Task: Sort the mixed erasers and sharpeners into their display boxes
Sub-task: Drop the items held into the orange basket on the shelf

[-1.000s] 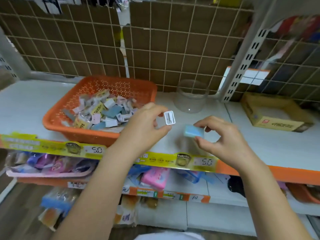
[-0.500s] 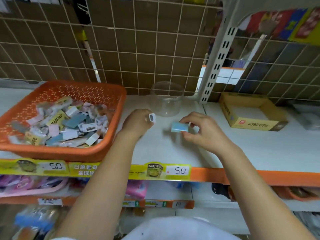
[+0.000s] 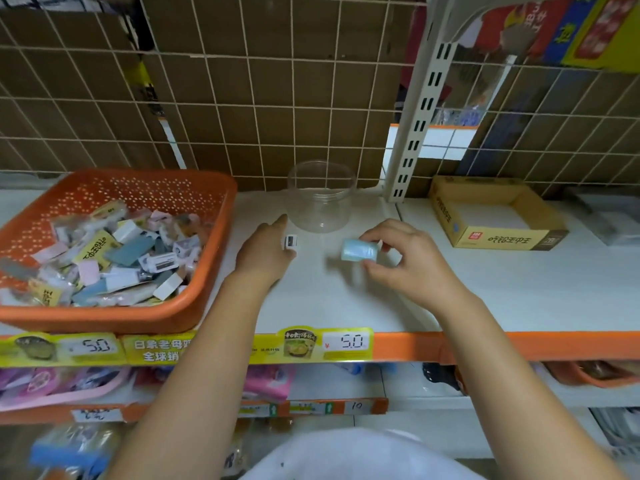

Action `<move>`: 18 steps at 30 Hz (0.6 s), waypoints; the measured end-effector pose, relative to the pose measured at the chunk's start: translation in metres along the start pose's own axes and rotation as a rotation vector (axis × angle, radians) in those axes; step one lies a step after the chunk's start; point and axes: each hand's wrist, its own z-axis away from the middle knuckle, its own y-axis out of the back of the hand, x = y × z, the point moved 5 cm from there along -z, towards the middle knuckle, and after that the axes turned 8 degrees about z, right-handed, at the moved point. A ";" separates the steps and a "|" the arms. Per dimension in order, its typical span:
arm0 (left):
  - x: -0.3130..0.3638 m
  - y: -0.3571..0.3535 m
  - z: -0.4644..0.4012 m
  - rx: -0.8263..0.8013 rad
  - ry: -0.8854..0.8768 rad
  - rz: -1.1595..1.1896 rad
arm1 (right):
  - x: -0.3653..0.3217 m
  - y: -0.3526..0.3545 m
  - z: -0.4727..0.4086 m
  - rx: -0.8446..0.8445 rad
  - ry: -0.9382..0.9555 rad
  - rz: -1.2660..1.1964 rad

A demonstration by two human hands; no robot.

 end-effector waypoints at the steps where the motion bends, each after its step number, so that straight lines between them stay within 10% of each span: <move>1: 0.008 0.002 0.006 0.043 -0.035 0.021 | 0.001 0.002 0.004 0.018 0.007 -0.002; 9: 0.095 -0.017 0.075 -0.165 -0.145 0.889 | 0.020 0.025 0.038 0.211 0.028 -0.002; 18: 0.135 -0.057 0.078 -0.164 -0.099 1.063 | 0.059 0.041 0.067 0.183 -0.337 -0.393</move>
